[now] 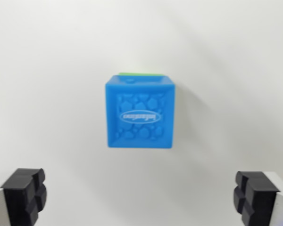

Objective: Stack cube

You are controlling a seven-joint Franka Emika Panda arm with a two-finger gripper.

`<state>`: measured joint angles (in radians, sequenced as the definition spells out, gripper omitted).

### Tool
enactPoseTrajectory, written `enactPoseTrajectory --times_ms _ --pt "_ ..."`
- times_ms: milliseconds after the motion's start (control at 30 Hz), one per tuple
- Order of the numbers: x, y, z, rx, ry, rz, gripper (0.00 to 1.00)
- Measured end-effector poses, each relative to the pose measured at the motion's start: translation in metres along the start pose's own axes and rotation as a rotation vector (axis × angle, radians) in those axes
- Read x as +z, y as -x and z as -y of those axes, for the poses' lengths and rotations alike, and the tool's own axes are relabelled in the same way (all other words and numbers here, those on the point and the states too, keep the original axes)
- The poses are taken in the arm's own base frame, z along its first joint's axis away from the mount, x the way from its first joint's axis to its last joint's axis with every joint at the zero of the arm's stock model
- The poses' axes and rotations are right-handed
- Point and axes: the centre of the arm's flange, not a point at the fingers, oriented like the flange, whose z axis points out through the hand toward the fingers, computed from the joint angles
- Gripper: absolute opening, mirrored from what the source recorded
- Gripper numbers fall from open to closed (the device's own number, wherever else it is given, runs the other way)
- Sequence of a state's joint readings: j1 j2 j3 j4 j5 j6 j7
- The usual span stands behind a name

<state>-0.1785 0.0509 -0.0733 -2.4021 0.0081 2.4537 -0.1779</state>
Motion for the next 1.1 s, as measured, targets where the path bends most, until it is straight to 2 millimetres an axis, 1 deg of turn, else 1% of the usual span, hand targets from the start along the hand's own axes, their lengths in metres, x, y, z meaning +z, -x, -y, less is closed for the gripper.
enactPoseTrajectory --times_ms 300,733,967,1100 --pt "-0.036 0.0 0.0 0.001 -0.001 0.0 1.0" --pt "-0.093 -0.001 -0.001 0.002 -0.002 -0.002 1.0" --pt "-0.12 -0.001 -0.001 0.002 -0.002 -0.003 1.0" --pt "-0.132 -0.001 -0.001 0.002 -0.003 -0.002 1.0"
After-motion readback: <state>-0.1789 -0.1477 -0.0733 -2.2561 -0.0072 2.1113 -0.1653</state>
